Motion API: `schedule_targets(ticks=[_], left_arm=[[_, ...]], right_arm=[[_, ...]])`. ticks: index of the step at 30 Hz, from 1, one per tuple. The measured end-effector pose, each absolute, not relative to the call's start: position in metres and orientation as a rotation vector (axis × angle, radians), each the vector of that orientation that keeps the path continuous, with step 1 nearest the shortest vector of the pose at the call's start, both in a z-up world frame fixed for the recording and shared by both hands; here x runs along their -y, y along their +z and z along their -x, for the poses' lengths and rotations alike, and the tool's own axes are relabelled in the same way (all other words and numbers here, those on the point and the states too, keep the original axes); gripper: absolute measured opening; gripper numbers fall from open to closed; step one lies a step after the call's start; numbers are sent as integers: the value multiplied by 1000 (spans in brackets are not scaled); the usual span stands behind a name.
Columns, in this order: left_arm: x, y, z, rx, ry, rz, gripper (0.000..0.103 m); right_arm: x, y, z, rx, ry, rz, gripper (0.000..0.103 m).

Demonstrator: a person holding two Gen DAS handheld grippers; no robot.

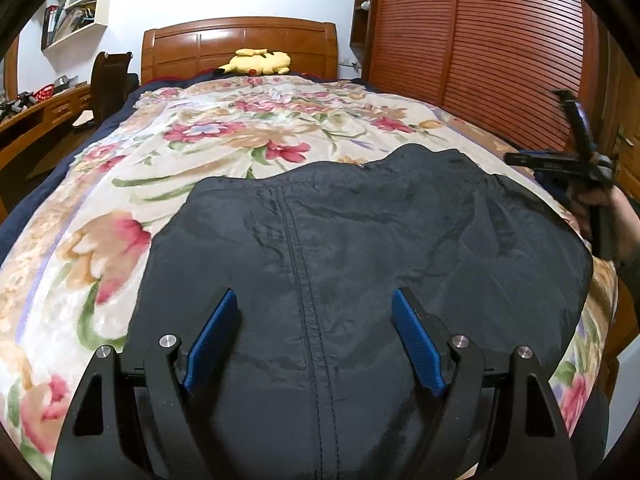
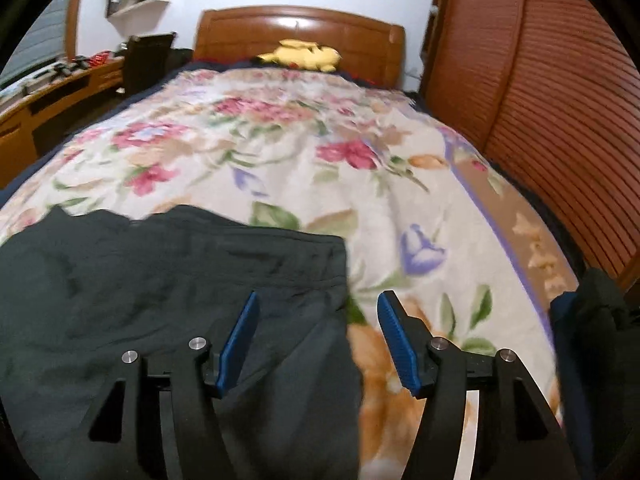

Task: Fold large clothes

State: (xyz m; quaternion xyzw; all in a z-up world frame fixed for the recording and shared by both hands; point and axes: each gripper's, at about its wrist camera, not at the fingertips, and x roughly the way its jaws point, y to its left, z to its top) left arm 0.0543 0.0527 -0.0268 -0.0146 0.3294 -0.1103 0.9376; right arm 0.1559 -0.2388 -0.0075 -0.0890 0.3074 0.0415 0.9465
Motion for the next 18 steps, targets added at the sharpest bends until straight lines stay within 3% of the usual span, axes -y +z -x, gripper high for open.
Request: schedule_targets(ticks=[11,18], left_arm=[[-48,-35,-56,-693,-208,9,80],[-50,-39,-60,-710,-206,15,80]], right_arm=[[209,-55,-64,-664,250,185,63],[220,-54,-15,-623,219,137,62]])
